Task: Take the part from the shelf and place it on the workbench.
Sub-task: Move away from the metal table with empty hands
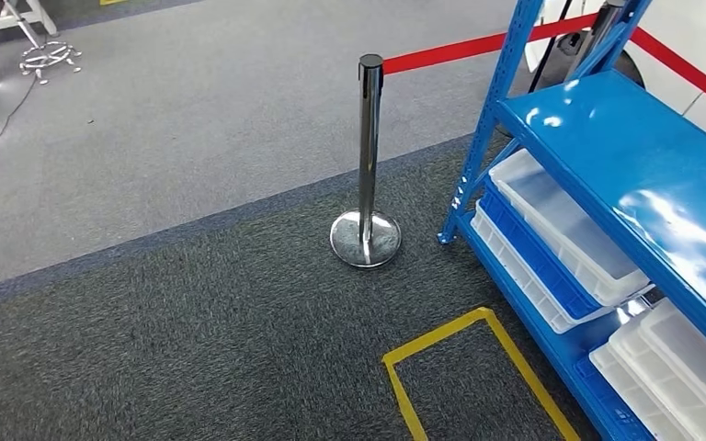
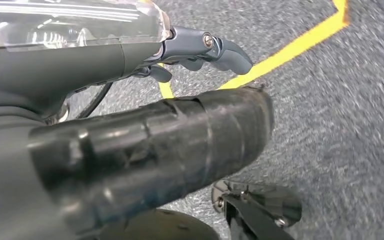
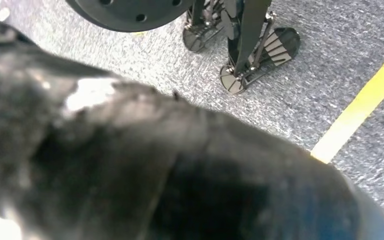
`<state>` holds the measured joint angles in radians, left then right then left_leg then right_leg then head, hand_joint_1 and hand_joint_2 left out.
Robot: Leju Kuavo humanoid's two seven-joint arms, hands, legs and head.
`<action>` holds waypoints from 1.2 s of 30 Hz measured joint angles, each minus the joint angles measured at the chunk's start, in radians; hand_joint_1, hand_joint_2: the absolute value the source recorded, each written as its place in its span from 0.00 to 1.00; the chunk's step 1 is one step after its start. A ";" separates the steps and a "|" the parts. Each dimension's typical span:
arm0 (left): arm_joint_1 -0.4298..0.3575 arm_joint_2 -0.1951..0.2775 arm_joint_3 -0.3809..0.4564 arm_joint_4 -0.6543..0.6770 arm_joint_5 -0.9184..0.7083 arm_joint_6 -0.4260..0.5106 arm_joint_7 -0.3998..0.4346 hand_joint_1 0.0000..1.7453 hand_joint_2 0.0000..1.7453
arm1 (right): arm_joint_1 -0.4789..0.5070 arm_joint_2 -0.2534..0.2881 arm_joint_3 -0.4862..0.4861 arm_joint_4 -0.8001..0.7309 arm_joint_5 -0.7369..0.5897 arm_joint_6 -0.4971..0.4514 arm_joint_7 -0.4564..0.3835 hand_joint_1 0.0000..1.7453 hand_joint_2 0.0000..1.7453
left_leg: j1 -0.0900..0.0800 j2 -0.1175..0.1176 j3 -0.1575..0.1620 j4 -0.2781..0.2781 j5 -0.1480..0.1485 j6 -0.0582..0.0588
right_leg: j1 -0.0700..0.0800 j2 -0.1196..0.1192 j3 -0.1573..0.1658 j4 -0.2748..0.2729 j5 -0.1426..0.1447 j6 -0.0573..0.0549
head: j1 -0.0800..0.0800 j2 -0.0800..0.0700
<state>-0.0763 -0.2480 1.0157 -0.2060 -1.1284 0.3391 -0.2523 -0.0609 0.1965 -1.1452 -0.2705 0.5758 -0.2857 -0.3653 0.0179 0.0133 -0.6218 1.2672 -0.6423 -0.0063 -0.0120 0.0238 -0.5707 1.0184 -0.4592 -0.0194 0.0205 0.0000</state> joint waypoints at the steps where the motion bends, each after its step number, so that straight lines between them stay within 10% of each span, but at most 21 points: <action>1: 0.001 0.000 0.000 0.000 0.000 0.000 0.000 0.00 0.00 | 0.001 0.000 0.000 0.000 0.001 0.002 0.000 0.00 0.00 | 0.000 -0.003 -0.013 0.021 0.005 0.002 | 0.002 0.014 -0.001 0.002 0.000 0.000 | 0.000 0.000; 5: 0.004 0.001 0.001 0.000 0.001 0.000 0.001 0.00 0.00 | 0.001 0.002 0.003 0.001 0.002 0.006 0.000 0.00 0.00 | -0.002 -0.056 0.067 -0.184 0.131 0.025 | 0.005 0.069 -0.002 0.007 0.001 0.003 | 0.000 0.000; 9: -0.003 0.001 0.002 0.000 0.001 0.000 0.000 0.00 0.00 | 0.006 0.003 0.005 0.002 0.005 0.007 0.000 0.00 0.00 | -0.006 -0.073 0.098 -0.258 0.153 0.035 | 0.000 0.106 -0.012 0.005 0.009 0.027 | -0.001 0.000; 16: 0.004 0.000 0.002 0.000 0.002 -0.004 -0.001 0.00 0.00 | 0.004 0.002 0.008 0.002 0.008 0.010 0.001 0.00 0.00 | -0.006 0.027 0.104 -0.280 0.165 0.058 | -0.001 -0.013 -0.138 0.266 -0.119 0.049 | 0.003 0.000; 20: 0.002 -0.001 0.002 0.000 0.002 -0.005 -0.001 0.00 0.00 | 0.007 0.001 0.011 0.002 0.012 0.010 0.002 0.00 0.00 | -0.008 0.074 0.108 -0.269 0.150 0.044 | -0.007 -0.066 -0.027 0.074 -0.024 0.051 | 0.003 0.000; 24: -0.004 -0.002 0.002 0.000 0.002 -0.006 -0.002 0.00 0.00 | 0.007 0.000 0.013 0.002 0.015 0.011 0.002 0.00 0.00 | -0.012 0.107 0.118 -0.265 0.140 0.020 | 0.003 -0.073 0.003 0.009 -0.012 0.026 | 0.003 0.000; 27: -0.007 -0.002 0.002 0.000 0.002 -0.008 -0.002 0.00 0.00 | 0.007 0.000 0.014 0.002 0.018 0.011 0.002 0.00 0.00 | -0.005 0.064 0.106 -0.216 0.099 0.005 | -0.004 -0.043 0.007 -0.001 -0.003 0.007 | 0.002 0.000; 31: 0.000 -0.002 0.002 0.000 0.002 -0.011 -0.002 0.00 0.00 | 0.003 0.000 0.015 0.002 0.020 0.013 0.002 0.00 0.00 | -0.002 -0.001 -0.003 0.012 -0.002 -0.003 | -0.002 0.005 0.002 0.000 0.001 -0.004 | 0.000 0.000; 36: 0.003 -0.002 0.002 0.000 0.003 -0.013 -0.002 0.00 0.00 | 0.004 0.001 0.019 0.003 0.024 0.024 0.004 0.00 0.00 | 0.000 -0.065 0.081 -0.207 0.141 0.012 | 0.001 0.074 0.000 0.010 0.001 0.004 | 0.001 0.000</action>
<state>-0.0738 -0.2498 1.0178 -0.2060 -1.1257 0.3258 -0.2543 -0.0572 0.1978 -1.1266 -0.2678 0.5999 -0.2621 -0.3608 0.0182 -0.0517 -0.5407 1.0600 -0.5015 0.0053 -0.0114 0.0976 -0.5709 1.0286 -0.4585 -0.0155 0.0211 0.0000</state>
